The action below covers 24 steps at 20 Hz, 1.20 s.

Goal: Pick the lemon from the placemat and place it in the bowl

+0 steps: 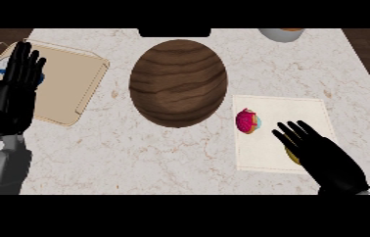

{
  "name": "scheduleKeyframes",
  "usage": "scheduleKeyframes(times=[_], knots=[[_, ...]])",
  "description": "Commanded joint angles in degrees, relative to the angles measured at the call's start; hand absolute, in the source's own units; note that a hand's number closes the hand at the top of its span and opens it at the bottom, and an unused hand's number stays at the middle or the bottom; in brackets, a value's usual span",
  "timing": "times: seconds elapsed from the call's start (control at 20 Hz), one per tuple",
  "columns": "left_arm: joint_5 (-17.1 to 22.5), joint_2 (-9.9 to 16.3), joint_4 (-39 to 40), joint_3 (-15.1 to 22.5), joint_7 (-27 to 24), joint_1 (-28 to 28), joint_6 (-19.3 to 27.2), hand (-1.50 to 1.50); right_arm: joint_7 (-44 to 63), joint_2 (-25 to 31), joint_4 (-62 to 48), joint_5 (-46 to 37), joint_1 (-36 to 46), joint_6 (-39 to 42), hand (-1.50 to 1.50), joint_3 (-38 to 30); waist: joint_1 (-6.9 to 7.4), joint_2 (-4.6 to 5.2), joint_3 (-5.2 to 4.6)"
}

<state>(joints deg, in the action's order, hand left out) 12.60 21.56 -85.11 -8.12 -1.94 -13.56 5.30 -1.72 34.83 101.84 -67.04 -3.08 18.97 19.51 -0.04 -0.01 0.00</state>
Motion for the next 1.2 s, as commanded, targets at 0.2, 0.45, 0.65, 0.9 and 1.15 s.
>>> scheduleKeyframes(times=[0.2,0.45,0.65,0.9,1.15], knots=[[0.0,0.1,-0.8,-3.0,0.5,0.4,-2.9,0.0,1.1,-6.5,-5.9,-5.3,3.0,1.1,-1.5,-1.6,0.06,0.0,-0.01],[-2.1,-0.6,-0.2,-2.6,2.1,-1.9,-2.0,0.0,-2.7,-6.8,-14.7,-7.4,5.1,-2.8,-1.5,-4.3,0.1,0.03,0.01],[-2.7,-3.1,-2.8,-1.1,3.3,-0.2,-0.9,0.0,-10.6,-4.6,-13.5,-5.4,3.2,-8.9,1.5,-6.2,0.04,-0.02,0.03],[-2.9,-2.4,-3.2,-2.5,3.8,-0.6,-2.0,0.0,-11.1,-7.2,-16.2,-9.0,7.5,-9.8,1.5,-6.3,0.14,0.02,0.01],[-3.5,-2.2,1.3,-4.1,1.1,-1.9,-3.2,0.0,-13.4,-8.2,-15.3,-9.7,6.1,-12.0,1.5,-7.4,-0.1,0.03,0.0]])
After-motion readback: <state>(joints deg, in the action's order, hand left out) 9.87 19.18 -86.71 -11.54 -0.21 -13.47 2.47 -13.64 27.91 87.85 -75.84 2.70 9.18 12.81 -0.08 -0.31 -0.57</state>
